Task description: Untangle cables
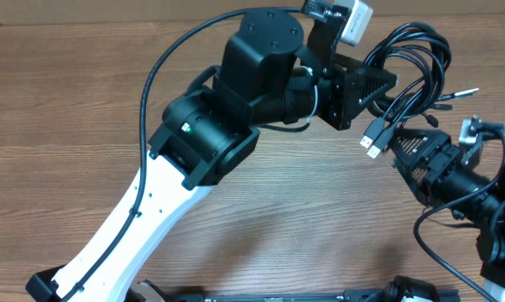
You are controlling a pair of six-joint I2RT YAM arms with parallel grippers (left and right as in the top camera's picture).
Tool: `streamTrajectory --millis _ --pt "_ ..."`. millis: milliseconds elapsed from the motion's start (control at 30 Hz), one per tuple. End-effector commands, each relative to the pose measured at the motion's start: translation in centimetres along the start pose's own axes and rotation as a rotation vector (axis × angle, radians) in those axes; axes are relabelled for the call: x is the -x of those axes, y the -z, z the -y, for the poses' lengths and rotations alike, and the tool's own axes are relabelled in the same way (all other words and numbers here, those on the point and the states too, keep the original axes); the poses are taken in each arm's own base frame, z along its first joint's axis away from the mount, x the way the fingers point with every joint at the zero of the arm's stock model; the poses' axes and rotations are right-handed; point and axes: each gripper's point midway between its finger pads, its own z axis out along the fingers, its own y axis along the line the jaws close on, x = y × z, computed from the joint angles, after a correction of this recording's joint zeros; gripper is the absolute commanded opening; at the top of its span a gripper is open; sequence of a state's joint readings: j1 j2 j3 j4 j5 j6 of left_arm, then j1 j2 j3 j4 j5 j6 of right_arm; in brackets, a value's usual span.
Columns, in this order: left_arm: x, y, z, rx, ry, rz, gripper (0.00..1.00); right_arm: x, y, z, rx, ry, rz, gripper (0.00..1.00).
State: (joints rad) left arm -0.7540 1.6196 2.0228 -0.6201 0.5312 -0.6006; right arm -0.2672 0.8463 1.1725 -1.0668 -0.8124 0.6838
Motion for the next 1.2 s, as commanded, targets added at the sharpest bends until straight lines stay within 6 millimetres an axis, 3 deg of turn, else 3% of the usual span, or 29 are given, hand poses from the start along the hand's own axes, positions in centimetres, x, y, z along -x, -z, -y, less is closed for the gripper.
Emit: streamTrajectory --millis 0,67,133,400,500,667,733,900,1167 --pt "1.6 2.1 1.9 -0.092 -0.052 0.025 0.04 1.2 0.8 4.4 -0.241 0.035 0.108 0.9" --pt "1.6 2.5 1.8 -0.116 -0.098 0.013 0.04 1.1 1.5 6.7 -0.365 0.016 0.131 0.92" --pt "1.2 2.6 1.7 -0.122 -0.132 -0.005 0.04 1.0 1.7 7.4 -0.399 0.007 0.134 0.93" --pt "-3.9 2.9 -2.3 0.008 -0.34 -0.203 0.04 1.0 1.7 7.3 -0.4 0.102 0.115 0.95" --pt "-5.2 3.6 -5.2 0.157 -0.349 -0.265 0.04 1.0 1.7 7.3 -0.401 0.113 0.112 0.95" --pt "-6.8 4.5 -7.1 0.243 -0.369 -0.341 0.04 1.0 1.7 7.3 -0.4 0.114 0.112 0.96" --pt "-7.0 4.5 -7.0 0.237 -0.363 -0.347 0.04 0.7 1.3 6.5 -0.354 0.184 0.076 0.99" --pt "-7.8 4.9 -7.2 0.242 -0.34 -0.383 0.04 -1.9 0.3 2.0 -0.072 0.473 -0.076 1.0" --pt "-9.1 4.9 -5.7 0.148 -0.301 -0.422 0.04 -1.6 0.2 -0.7 0.06 0.556 -0.058 1.0"
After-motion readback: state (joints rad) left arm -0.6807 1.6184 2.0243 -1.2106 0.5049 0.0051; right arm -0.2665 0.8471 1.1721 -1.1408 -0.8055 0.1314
